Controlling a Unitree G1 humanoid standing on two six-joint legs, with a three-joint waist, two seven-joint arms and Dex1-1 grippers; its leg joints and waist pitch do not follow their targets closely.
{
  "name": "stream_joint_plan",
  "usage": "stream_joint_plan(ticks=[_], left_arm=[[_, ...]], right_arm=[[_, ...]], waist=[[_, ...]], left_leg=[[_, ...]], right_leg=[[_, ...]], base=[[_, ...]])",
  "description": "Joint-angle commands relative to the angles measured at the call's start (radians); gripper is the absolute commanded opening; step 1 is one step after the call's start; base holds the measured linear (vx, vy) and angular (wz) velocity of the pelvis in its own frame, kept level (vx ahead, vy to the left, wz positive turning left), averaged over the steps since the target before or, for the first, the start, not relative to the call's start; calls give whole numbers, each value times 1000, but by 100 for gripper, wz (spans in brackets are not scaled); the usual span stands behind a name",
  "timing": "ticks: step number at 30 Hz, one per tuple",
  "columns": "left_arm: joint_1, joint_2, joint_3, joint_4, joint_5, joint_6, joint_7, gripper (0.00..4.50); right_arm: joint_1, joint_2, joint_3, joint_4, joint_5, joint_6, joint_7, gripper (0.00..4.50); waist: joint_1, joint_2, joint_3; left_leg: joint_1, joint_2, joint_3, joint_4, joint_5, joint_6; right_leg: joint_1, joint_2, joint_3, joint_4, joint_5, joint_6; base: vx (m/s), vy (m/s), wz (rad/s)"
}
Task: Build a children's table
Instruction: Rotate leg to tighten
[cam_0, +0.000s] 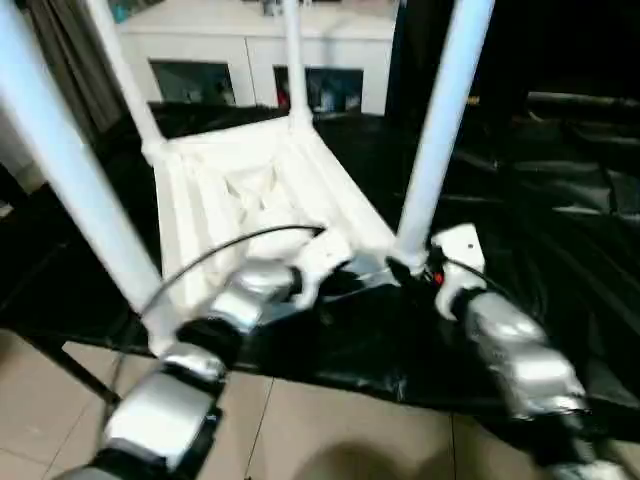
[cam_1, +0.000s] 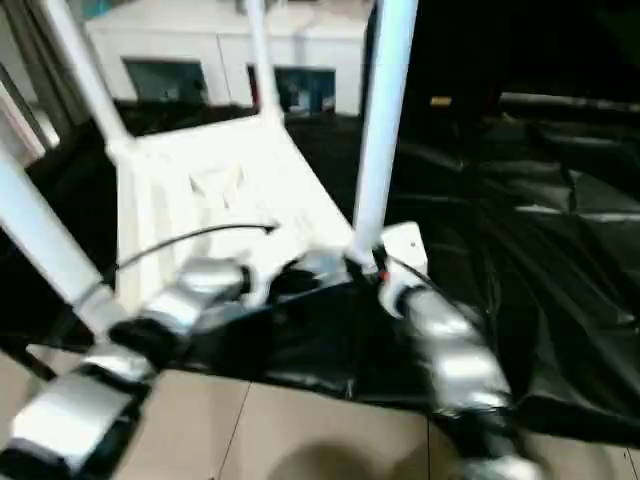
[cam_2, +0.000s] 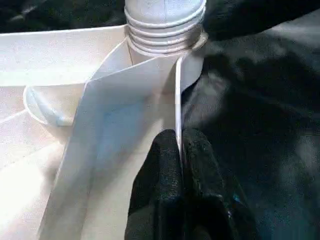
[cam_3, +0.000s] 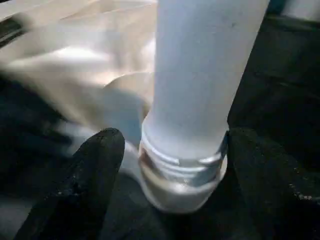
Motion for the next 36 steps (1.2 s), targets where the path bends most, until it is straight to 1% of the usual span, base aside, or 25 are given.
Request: stream_joint_plan(ticks=[1,2,3,4,5,6,7,8,9,10,12,14,17,18,20,21,27,29,30,31,32,33,34,35,36], left_arm=[[53,30,-21,-39,-38,-15,-156,0],[53,31,-22,-41,-39,-14,-159,0],[60,41,-24,-53,-45,-13,-189,0],[72,59,-28,-77,-55,-5,-237,0],[85,79,-32,-104,-65,-2,-287,0],[94,90,-34,-125,-74,12,-320,0],[100,98,-37,-140,-79,24,-342,0],[105,105,-41,-153,-83,36,-360,0],[113,116,-47,-174,-88,54,-390,0],[117,121,-50,-185,-90,63,-404,0],[119,122,-44,-190,-92,64,-398,0],[115,121,-40,-181,-85,53,-379,0],[116,123,-36,-186,-80,54,-375,0],[118,125,-34,-191,-79,55,-378,0],[119,125,-35,-197,-82,63,-380,0],[122,126,-35,-205,-83,72,-381,0],[128,126,-36,-213,-83,82,-385,0],[127,121,-34,-208,-79,80,-366,0],[113,96,-25,-175,-54,80,-269,0],[107,86,-22,-163,-46,81,-236,0],[101,71,-19,-151,-39,81,-200,0],[93,54,-16,-138,-32,87,-159,0],[77,19,-16,-113,-17,92,-90,0],[65,-7,-19,-96,-8,100,-48,0],[59,-22,-20,-87,-3,105,-25,0]], right_arm=[[23,-37,50,-56,42,37,131,357],[24,-39,50,-57,42,38,132,357],[27,-51,49,-64,48,42,151,357],[32,-72,47,-74,55,47,179,357],[33,-93,46,-82,68,54,205,357],[32,-102,49,-85,71,58,214,357],[29,-106,51,-85,71,58,219,357],[26,-107,53,-84,71,59,222,357],[21,-108,55,-80,71,61,226,357],[17,-107,55,-77,71,61,229,357],[7,-102,64,-54,64,55,239,357],[-1,-97,66,-37,60,49,243,357],[-4,-98,66,-41,70,55,248,320],[-3,-101,67,-47,75,59,252,320],[-3,-102,66,-47,77,59,255,307],[-2,-104,63,-46,81,57,261,290],[6,-102,59,-47,88,58,266,277],[15,-91,54,-49,89,56,253,276],[20,-44,29,-28,74,47,163,276],[20,-26,20,-18,66,42,129,276],[21,-3,10,-8,59,43,85,276],[22,20,6,-1,51,40,46,276],[24,69,1,16,31,32,-35,276],[18,110,-13,33,25,37,-100,276],[15,134,-22,44,22,41,-140,276]], waist=[[7,-27,-47],[6,-26,-47],[6,-26,-47],[7,-24,-52],[8,-21,-54],[8,-20,-55],[7,-19,-57],[10,-17,-59],[10,-20,-60],[12,-18,-60],[13,-19,-60],[13,-20,-59],[14,-21,-57],[14,-21,-57],[15,-22,-58],[15,-20,-58],[14,-19,-61],[15,-20,-61],[15,-18,-61],[12,-20,-58],[9,-20,-55],[8,-22,-54],[2,-21,-49],[2,-20,-48],[-1,-21,-47]], left_leg=[[-12,40,-8,-57,-247,96],[-15,40,-8,-58,-236,99],[-15,40,-8,-58,-236,99],[-8,43,-6,-56,-231,98],[-7,47,-6,-55,-213,103],[-7,47,-6,-54,-203,108],[-7,49,-3,-49,-159,123],[-5,49,-3,-46,-148,128],[-6,50,-2,-45,-136,134],[-8,49,-1,-43,-119,143],[-7,49,0,-41,-114,150],[-8,47,1,-40,-125,146],[-7,47,2,-42,-150,131],[-6,48,2,-43,-156,123],[-7,47,1,-42,-147,121],[-7,47,1,-41,-143,121],[-7,45,2,-36,-111,138],[-7,45,2,-36,-114,140],[-6,46,2,-36,-119,137],[-6,46,1,-38,-134,128],[-6,44,1,-42,-160,107],[-6,43,1,-42,-178,97],[-1,42,0,-49,-238,62],[3,42,0,-50,-258,52],[4,41,1,-51,-273,43]], right_leg=[[42,-42,42,-99,-283,-195],[44,-41,41,-96,-267,-205],[44,-41,41,-96,-267,-205],[39,-40,41,-93,-238,-223],[40,-40,41,-87,-190,-244],[40,-39,40,-84,-162,-253],[41,-37,39,-74,-67,-283],[41,-37,39,-70,-39,-293],[42,-36,38,-67,-14,-300],[43,-36,36,-62,15,-309],[43,-38,36,-61,26,-315],[44,-40,36,-62,4,-313],[45,-42,37,-67,-40,-302],[45,-42,38,-68,-52,-296],[46,-42,38,-67,-43,-294],[46,-42,38,-66,-38,-294],[48,-40,37,-60,18,-308],[48,-40,36,-61,10,-308],[47,-40,36,-61,1,-307],[44,-42,37,-66,-21,-303],[44,-41,38,-71,-68,-295],[44,-41,37,-74,-99,-290],[40,-41,38,-86,-216,-258],[37,-42,38,-91,-251,-249],[34,-41,40,-94,-276,-241]], base=[[0,0,0],[0,0,0],[0,0,0],[0,0,0],[0,0,0],[0,0,0],[0,0,0],[0,0,0],[0,0,0],[0,0,0],[0,0,0],[0,0,0],[0,0,0],[0,0,0],[0,0,0],[0,0,0],[0,0,0],[0,0,0],[0,0,0],[0,0,0],[0,0,0],[0,0,0],[0,0,0],[0,0,0],[-58,1,3]])
